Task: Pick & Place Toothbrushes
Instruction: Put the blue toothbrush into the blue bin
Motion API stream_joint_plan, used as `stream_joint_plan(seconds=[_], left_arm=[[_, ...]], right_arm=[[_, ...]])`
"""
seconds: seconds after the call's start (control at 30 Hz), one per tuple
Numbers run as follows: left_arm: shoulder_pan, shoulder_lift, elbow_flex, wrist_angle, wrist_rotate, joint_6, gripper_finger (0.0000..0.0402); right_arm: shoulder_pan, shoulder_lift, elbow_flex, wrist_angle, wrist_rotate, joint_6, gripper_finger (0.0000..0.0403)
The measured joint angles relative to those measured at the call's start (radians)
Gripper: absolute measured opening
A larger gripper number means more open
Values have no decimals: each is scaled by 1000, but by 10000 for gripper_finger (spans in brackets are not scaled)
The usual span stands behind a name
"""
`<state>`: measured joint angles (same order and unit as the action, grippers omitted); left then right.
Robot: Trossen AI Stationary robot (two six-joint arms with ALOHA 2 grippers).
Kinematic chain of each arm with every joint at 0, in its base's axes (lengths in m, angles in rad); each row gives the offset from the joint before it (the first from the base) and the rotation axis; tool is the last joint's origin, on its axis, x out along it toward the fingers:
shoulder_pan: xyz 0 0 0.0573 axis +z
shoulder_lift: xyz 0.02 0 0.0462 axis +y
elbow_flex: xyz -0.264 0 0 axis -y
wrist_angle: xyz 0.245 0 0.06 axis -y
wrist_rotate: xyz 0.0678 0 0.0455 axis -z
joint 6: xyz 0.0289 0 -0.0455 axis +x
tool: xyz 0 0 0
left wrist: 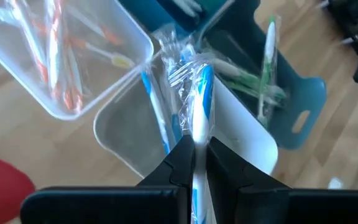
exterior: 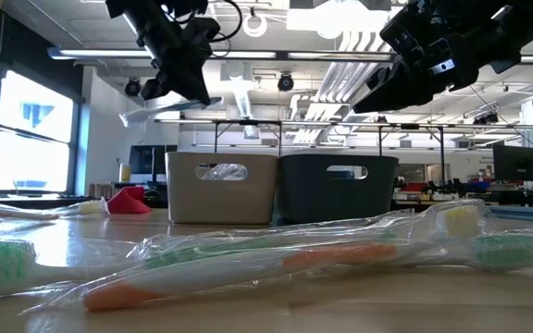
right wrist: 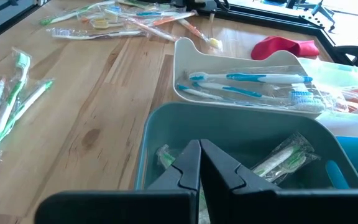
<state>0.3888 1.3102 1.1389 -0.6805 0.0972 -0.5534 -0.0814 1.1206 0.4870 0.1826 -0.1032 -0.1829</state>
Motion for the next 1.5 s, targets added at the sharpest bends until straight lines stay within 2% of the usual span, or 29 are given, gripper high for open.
stream_joint_plan(seconds=[0.2, 0.43, 0.6, 0.9, 1.13, 1.37, 1.5], left_arm=[[-68, 0, 0, 97, -136, 10, 22], [-97, 0, -9, 324, -140, 34, 22], [-95, 9, -10, 340, -141, 33, 22], [-110, 163, -11, 468, -175, 24, 22], [-108, 266, -11, 470, -190, -5, 22], [-108, 299, -11, 400, -193, -94, 22], [-127, 299, -11, 379, -261, -140, 22]], right_arm=[[0, 0, 0, 0, 0, 2, 2], [0, 0, 0, 0, 0, 3, 2], [0, 0, 0, 0, 0, 2, 2], [0, 0, 0, 1, 0, 2, 2], [0, 0, 0, -10, -1, 6, 2], [0, 0, 0, -21, -3, 30, 2], [0, 0, 0, -23, -3, 31, 2]])
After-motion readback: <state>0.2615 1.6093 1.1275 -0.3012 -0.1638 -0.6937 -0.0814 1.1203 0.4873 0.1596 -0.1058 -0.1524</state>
